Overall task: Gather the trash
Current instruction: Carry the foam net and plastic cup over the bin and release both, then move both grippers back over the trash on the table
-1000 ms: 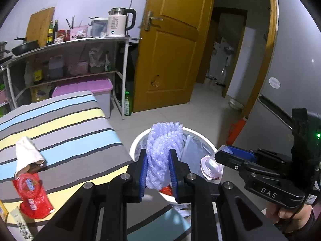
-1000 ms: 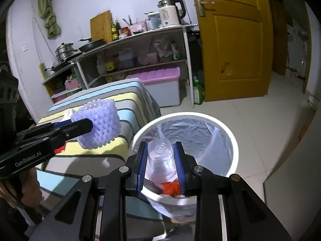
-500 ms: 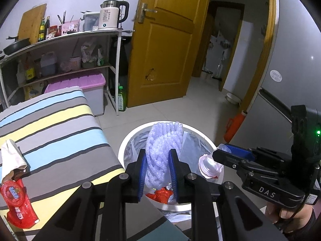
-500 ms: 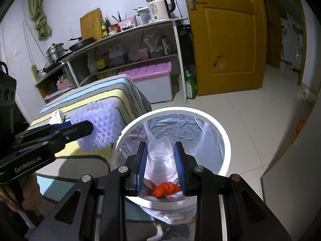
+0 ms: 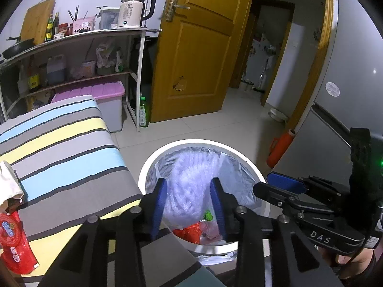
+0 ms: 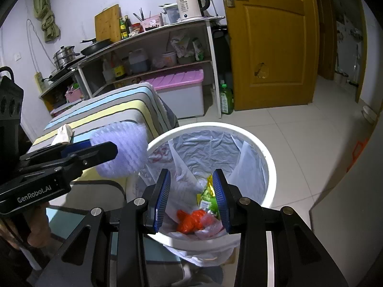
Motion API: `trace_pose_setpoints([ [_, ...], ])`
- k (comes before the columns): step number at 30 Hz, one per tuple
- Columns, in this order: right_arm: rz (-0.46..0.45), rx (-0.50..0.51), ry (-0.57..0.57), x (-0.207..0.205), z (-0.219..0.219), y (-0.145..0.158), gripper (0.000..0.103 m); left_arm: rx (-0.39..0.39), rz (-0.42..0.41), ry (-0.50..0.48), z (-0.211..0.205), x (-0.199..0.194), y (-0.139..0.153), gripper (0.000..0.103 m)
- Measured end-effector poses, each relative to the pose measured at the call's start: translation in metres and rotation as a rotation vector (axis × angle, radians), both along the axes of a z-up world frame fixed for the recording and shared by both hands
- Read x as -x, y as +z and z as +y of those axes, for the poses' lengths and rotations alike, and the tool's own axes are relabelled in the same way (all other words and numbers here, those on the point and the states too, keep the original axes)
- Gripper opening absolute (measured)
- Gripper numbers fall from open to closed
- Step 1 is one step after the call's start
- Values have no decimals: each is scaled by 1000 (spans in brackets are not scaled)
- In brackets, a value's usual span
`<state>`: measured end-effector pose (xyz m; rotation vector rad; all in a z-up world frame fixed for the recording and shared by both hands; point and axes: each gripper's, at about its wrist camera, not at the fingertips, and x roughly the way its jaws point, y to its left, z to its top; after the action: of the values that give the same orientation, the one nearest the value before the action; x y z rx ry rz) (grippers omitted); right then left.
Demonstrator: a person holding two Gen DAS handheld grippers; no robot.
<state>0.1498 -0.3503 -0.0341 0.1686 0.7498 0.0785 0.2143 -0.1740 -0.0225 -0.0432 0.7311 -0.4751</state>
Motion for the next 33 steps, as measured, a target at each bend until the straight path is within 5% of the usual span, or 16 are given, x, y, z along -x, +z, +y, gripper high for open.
trace_pose_setpoints([
  [17, -38, 22, 29, 15, 16, 18, 38, 44, -38, 36, 25, 22, 18, 43],
  [33, -92, 38, 163, 38, 81, 43, 38, 41, -104, 183, 99, 78, 41, 43],
])
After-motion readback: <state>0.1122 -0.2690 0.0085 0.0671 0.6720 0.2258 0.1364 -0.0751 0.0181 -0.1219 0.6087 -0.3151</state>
